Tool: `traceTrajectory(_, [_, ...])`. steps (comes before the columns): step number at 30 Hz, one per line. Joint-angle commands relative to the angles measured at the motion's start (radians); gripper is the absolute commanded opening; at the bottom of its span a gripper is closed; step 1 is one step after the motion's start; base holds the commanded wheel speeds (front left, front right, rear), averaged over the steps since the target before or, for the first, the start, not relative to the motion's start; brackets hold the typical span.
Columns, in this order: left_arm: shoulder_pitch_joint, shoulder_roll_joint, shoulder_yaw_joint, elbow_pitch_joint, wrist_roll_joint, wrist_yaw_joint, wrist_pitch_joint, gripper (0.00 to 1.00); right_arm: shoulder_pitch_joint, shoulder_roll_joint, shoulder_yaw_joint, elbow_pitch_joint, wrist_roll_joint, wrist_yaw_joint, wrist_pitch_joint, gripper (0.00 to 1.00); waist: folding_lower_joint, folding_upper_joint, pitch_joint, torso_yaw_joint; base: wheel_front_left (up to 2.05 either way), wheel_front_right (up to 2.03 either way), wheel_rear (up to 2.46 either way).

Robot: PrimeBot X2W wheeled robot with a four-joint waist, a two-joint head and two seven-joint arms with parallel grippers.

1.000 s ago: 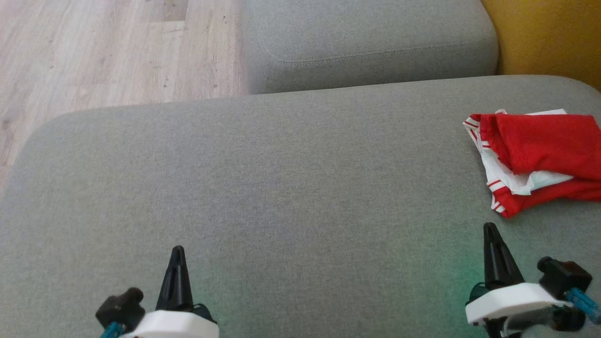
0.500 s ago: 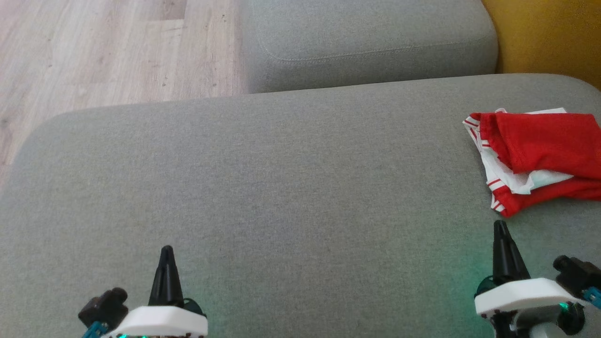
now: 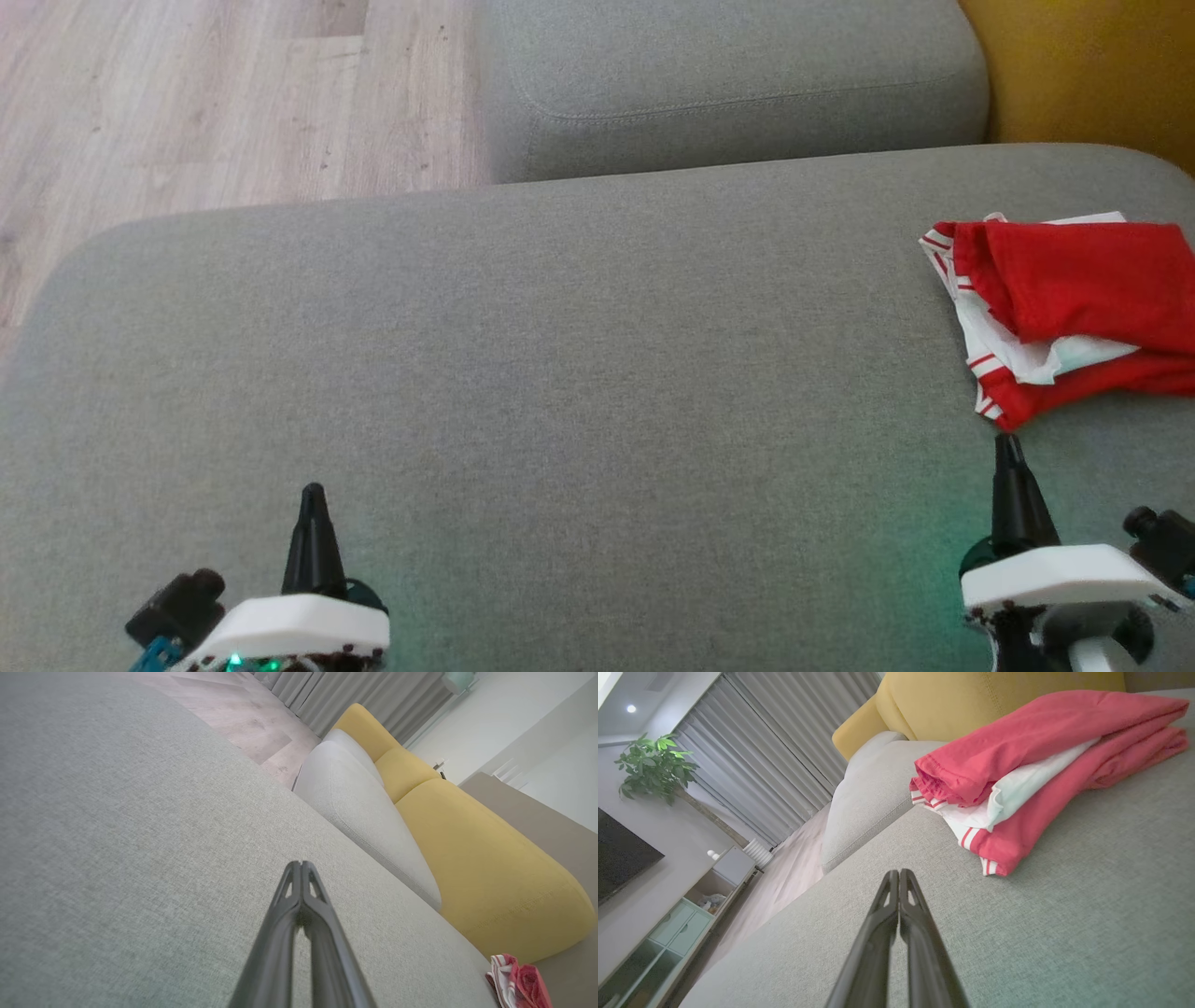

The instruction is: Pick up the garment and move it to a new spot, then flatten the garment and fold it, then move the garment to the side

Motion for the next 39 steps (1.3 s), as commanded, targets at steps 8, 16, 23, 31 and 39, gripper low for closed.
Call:
traceTrajectory(8, [-0.059, 0.004, 0.045, -0.038, -0.090, -0.015, 0.029, 0.00, -0.061, -0.003, -0.006, -0.042, 0.111, 0.000, 0.026, 0.00, 0.0000, 0.0000, 0.002, -0.001, 0.00, 0.00, 0.00])
traceTrajectory(16, [-0.065, 0.005, 0.066, -0.042, -0.167, -0.023, 0.052, 0.00, -0.068, -0.003, -0.013, -0.047, 0.204, 0.000, 0.049, 0.00, 0.0000, 0.0000, 0.004, -0.002, 0.00, 0.00, 0.00])
traceTrajectory(23, [-0.070, 0.005, 0.084, -0.045, -0.234, -0.030, 0.073, 0.00, -0.073, -0.004, -0.019, -0.051, 0.285, 0.000, 0.069, 0.00, 0.0000, 0.0000, 0.006, -0.003, 0.00, 0.00, 0.00])
traceTrajectory(31, [-0.075, 0.006, 0.103, -0.049, -0.301, -0.037, 0.094, 0.00, -0.078, -0.004, -0.025, -0.055, 0.366, 0.000, 0.089, 0.00, 0.0000, 0.0000, 0.008, -0.004, 0.00, 0.00, 0.00])
traceTrajectory(39, [-0.081, 0.006, 0.124, -0.053, -0.378, -0.044, 0.117, 0.00, -0.085, -0.005, -0.032, -0.060, 0.459, 0.000, 0.112, 0.00, 0.0000, 0.0000, 0.010, -0.005, 0.00, 0.00, 0.00])
